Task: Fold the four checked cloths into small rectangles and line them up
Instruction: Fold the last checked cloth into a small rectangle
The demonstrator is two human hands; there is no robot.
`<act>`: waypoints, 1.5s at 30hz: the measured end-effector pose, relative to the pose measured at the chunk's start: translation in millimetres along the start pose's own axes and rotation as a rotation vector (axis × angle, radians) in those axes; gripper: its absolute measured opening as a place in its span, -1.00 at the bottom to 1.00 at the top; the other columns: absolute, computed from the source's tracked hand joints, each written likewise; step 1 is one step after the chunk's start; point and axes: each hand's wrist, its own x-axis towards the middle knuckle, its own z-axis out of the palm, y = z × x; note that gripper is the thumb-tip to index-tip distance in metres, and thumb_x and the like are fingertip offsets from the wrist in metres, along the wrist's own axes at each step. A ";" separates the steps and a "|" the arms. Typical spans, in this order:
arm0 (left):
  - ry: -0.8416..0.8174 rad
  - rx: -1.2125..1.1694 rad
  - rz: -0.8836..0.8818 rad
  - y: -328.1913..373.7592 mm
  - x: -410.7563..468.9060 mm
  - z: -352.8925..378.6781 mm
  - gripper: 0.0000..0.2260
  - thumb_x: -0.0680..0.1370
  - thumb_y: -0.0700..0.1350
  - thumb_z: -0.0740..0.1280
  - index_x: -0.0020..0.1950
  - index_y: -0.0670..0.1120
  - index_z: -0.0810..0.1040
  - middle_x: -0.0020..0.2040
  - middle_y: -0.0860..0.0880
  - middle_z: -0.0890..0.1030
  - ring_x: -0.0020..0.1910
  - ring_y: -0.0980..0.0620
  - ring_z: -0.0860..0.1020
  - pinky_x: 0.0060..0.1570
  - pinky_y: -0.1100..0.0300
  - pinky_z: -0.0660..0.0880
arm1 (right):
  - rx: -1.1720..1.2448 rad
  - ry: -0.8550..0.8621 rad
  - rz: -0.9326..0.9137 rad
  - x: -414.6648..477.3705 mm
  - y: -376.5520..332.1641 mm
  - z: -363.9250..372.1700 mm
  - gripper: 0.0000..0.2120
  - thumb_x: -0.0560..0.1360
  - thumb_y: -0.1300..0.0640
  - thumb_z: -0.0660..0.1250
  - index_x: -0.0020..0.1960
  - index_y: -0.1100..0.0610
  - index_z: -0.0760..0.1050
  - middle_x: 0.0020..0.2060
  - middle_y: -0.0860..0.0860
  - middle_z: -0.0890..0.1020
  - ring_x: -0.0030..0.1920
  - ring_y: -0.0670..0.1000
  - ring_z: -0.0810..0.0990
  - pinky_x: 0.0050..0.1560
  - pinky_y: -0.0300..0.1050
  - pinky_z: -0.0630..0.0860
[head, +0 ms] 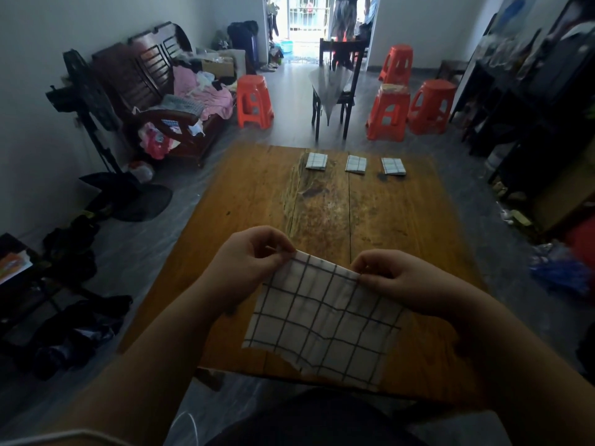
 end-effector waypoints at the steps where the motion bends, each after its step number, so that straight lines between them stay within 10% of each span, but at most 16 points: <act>1: 0.021 -0.007 0.020 0.6 1.4 3.1 -0.85 0.54 -0.22 0.40 -0.09 0.05 0.63 -0.07 0.10 0.66 -0.05 0.19 0.63 -0.13 0.30 0.58 | 0.016 -0.001 0.000 0.1 -0.6 0.6 -0.87 0.62 0.03 0.28 0.10 -0.11 0.58 -0.02 -0.13 0.68 -0.04 -0.21 0.65 -0.01 -0.15 0.60; 12: -0.089 -0.141 0.035 17.7 16.1 24.5 -0.78 0.57 -0.14 0.38 0.18 0.09 0.55 -0.03 0.02 0.69 -0.06 0.11 0.67 -0.10 0.20 0.64 | -0.004 0.293 -0.160 21.7 -14.1 22.1 -0.89 0.61 0.04 0.30 -0.02 -0.07 0.61 -0.18 -0.13 0.66 -0.15 -0.22 0.63 -0.22 -0.31 0.54; 22: -0.104 0.084 -0.032 -13.4 4.3 21.6 -0.87 0.60 -0.08 0.34 0.05 0.13 0.62 -0.04 0.16 0.68 -0.03 0.30 0.61 -0.15 0.37 0.56 | 0.234 0.551 -0.094 10.3 12.7 18.6 -0.84 0.62 0.06 0.29 0.02 0.04 0.65 -0.11 -0.05 0.69 -0.12 -0.16 0.65 -0.19 -0.23 0.57; 36: -0.005 0.265 0.017 -26.0 -8.3 18.7 -0.84 0.62 -0.06 0.30 0.16 0.08 0.61 -0.12 0.16 0.65 -0.23 0.29 0.58 -0.30 0.35 0.49 | 0.390 0.637 -0.088 4.1 19.8 23.1 -0.82 0.64 0.05 0.27 0.07 0.07 0.63 -0.06 0.01 0.71 -0.07 -0.03 0.70 -0.11 -0.02 0.67; 45: -0.015 -0.015 -0.155 -27.1 -15.9 14.3 -0.86 0.63 -0.10 0.30 0.08 -0.01 0.65 -0.11 0.04 0.68 -0.29 0.20 0.61 -0.43 0.37 0.45 | 0.414 0.621 -0.095 4.7 19.4 28.9 -0.84 0.62 0.08 0.29 0.08 0.08 0.63 -0.03 0.00 0.69 -0.04 -0.02 0.69 -0.14 -0.09 0.66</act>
